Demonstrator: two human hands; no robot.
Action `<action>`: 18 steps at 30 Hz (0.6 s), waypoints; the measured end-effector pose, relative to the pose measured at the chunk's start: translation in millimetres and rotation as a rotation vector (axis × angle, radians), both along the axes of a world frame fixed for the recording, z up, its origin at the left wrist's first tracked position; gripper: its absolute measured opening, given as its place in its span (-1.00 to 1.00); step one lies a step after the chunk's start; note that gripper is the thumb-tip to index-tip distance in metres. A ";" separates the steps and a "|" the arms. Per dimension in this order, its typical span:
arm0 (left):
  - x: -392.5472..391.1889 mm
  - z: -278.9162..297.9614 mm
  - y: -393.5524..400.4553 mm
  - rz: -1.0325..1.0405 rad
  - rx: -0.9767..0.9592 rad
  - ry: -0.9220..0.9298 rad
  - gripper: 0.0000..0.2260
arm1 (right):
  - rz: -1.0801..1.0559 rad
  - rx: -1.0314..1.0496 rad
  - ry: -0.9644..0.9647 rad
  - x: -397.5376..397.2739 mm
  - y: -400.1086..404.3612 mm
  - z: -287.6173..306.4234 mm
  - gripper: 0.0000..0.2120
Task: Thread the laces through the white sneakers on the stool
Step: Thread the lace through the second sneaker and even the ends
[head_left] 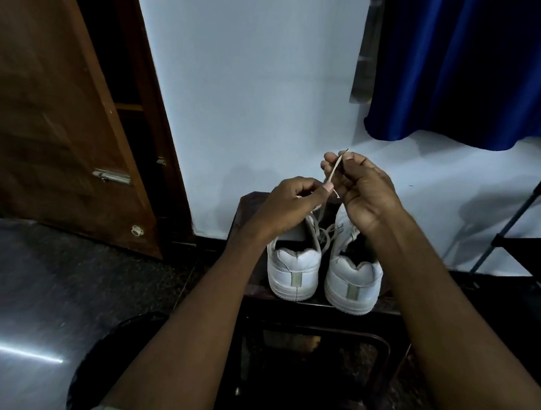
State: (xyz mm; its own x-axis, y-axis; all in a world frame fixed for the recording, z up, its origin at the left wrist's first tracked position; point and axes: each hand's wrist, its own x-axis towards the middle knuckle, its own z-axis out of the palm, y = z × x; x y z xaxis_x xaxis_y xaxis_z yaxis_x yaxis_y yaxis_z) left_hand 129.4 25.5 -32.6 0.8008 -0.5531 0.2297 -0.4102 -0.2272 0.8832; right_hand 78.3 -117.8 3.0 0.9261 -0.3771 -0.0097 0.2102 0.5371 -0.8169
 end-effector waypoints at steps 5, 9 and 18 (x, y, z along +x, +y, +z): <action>0.1 11.3 5.1 0.066 -0.247 0.162 -0.69 | -0.127 0.235 -0.110 4.2 -17.9 6.9 -0.92; 8.2 20.0 16.2 0.175 -0.485 0.297 -0.72 | -0.256 0.288 -0.067 0.0 -41.2 8.7 -0.92; 20.5 1.9 23.1 0.517 -0.044 -0.247 -0.71 | -0.680 -0.618 0.466 6.4 -27.4 -15.2 -0.44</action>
State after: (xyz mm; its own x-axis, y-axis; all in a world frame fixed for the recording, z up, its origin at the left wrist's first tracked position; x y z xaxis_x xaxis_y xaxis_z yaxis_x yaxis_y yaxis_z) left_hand 149.9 48.6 -30.7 0.8841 -0.0895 0.4586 -0.4512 -0.4185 0.7882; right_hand 84.7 -145.2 -12.2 0.4691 -0.8811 0.0599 -0.0958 -0.1182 -0.9884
